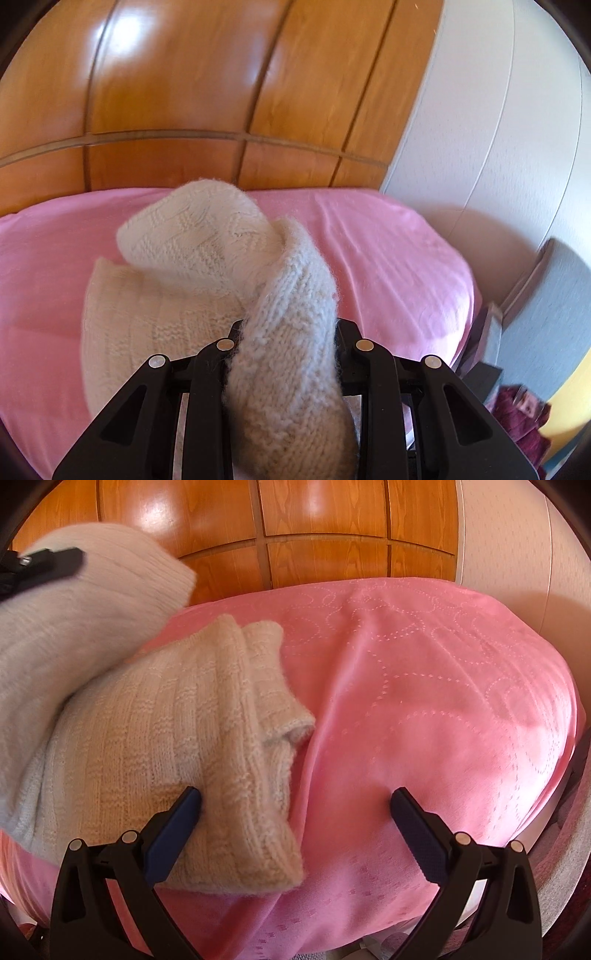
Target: Fold small clothes
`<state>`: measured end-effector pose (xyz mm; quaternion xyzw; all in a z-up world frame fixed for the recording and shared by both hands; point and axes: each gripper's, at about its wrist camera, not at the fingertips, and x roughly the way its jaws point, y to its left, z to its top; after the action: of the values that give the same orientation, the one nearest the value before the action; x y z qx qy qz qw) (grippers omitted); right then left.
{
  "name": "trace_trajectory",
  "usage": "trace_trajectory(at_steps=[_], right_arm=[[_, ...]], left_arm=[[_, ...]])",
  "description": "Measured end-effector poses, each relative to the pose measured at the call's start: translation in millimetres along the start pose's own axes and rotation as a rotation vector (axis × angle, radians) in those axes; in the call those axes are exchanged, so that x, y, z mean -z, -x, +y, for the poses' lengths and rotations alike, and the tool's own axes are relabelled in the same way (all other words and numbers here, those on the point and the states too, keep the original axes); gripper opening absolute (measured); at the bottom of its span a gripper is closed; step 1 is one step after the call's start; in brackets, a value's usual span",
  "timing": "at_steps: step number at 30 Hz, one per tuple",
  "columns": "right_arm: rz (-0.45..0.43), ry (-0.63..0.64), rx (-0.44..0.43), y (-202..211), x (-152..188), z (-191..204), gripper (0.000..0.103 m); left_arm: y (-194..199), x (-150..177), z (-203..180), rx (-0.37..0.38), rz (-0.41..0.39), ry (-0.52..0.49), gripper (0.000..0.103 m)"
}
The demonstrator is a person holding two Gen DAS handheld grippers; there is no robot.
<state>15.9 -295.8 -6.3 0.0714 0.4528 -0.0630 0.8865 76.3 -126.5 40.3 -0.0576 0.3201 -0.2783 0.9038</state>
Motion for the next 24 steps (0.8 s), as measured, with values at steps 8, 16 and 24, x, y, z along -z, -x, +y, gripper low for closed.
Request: trace_trajectory(at_steps=[8, 16, 24], right_arm=[[-0.008, -0.006, -0.011, 0, 3, -4, 0.101], [-0.023, -0.006, -0.019, -1, 5, -5, 0.101], [0.009, 0.013, -0.047, 4, 3, -7, 0.101]], left_arm=[[-27, 22, -24, 0.016, 0.088, -0.088, 0.040], [18, 30, -55, 0.181, -0.015, -0.181, 0.069], [50, 34, -8, -0.004, -0.123, -0.073, 0.075]])
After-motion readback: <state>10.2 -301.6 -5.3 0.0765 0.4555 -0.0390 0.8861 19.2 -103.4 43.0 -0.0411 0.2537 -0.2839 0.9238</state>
